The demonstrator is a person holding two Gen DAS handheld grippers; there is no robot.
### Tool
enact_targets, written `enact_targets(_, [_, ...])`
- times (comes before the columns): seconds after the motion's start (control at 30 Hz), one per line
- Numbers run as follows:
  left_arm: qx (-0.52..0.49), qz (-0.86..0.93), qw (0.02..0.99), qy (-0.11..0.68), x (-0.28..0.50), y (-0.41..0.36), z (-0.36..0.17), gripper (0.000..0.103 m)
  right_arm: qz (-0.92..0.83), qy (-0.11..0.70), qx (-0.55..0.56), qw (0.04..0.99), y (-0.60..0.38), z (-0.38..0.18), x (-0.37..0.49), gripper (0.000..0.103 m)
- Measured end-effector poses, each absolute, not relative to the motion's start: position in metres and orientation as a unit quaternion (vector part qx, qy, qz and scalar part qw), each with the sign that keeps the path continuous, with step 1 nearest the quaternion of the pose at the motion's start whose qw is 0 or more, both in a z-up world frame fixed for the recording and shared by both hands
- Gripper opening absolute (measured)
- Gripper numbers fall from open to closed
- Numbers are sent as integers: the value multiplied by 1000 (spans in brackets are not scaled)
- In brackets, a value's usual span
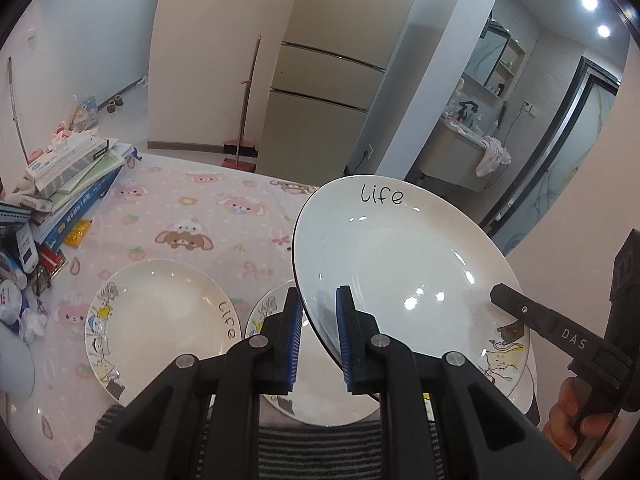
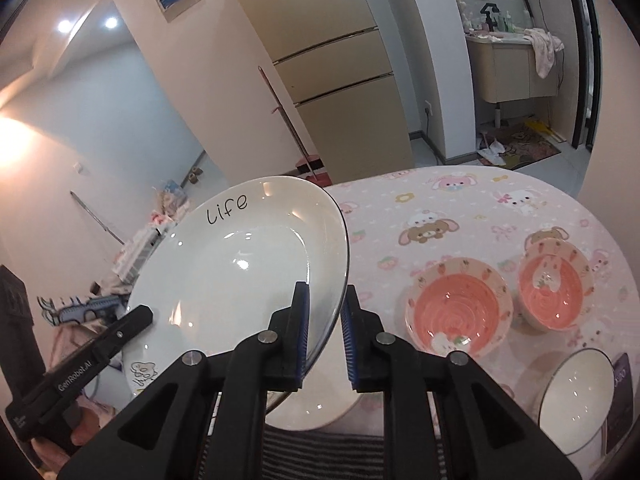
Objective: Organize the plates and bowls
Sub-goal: 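Lift the held plate and carry it over the other plates, then lower the plate onto the cartoon-rim plate and open the left gripper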
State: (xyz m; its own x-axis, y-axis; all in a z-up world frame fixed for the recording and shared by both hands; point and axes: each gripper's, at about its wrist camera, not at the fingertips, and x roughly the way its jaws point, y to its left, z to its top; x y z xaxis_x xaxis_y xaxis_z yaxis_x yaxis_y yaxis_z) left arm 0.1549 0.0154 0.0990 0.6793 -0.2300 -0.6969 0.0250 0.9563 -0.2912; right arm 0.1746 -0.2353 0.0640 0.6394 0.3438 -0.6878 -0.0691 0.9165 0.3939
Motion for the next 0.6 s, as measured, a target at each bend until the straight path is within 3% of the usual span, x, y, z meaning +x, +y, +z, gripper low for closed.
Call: enact_targets(0.6, [-128, -73, 876, 460, 169, 34, 16, 17, 110, 467, 179, 859, -215, -6, 171, 17])
